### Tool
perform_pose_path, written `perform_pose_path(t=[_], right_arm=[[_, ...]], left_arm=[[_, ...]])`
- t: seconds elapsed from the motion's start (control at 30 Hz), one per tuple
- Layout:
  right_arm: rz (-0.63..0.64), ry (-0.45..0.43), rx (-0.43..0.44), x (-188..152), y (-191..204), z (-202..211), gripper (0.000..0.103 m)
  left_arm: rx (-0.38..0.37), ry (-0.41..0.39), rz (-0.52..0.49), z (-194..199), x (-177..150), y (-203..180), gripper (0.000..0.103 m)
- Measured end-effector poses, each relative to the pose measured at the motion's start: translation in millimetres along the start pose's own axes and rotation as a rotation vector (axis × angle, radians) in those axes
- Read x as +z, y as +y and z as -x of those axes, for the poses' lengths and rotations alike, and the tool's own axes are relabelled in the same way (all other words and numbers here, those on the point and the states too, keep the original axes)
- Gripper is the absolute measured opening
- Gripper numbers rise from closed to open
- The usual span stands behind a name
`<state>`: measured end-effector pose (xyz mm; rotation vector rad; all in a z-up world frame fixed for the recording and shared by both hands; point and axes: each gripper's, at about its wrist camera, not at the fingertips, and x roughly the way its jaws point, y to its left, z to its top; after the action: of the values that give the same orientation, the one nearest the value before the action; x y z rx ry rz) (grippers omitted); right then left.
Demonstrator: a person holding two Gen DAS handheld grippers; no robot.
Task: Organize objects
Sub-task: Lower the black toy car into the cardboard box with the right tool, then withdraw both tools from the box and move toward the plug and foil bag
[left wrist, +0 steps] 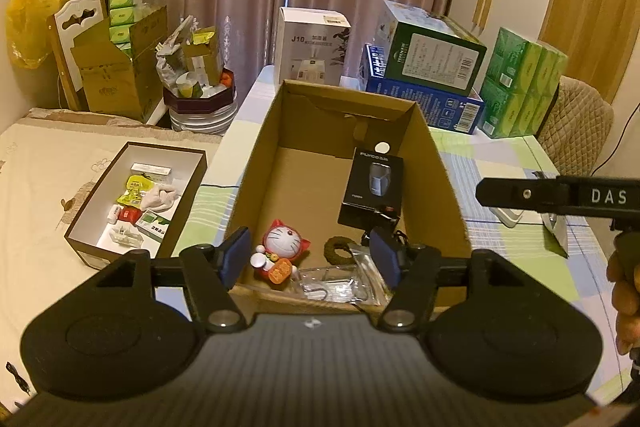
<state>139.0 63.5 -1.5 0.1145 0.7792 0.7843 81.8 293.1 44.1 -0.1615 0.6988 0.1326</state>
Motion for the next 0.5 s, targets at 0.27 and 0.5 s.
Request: perform_pose_path(t=[0.27, 0.5], right_arm=[[-0.024, -0.011, -0.03, -14, -9, 34, 0.067], [-0.037, -0.035, -0.069, -22, -20, 66, 0.067]], left_arm=[[0.004, 0.0, 0.005, 17, -6, -17, 0.071], [-0.004, -0.013, 0.001, 34, -10, -37, 0.083]])
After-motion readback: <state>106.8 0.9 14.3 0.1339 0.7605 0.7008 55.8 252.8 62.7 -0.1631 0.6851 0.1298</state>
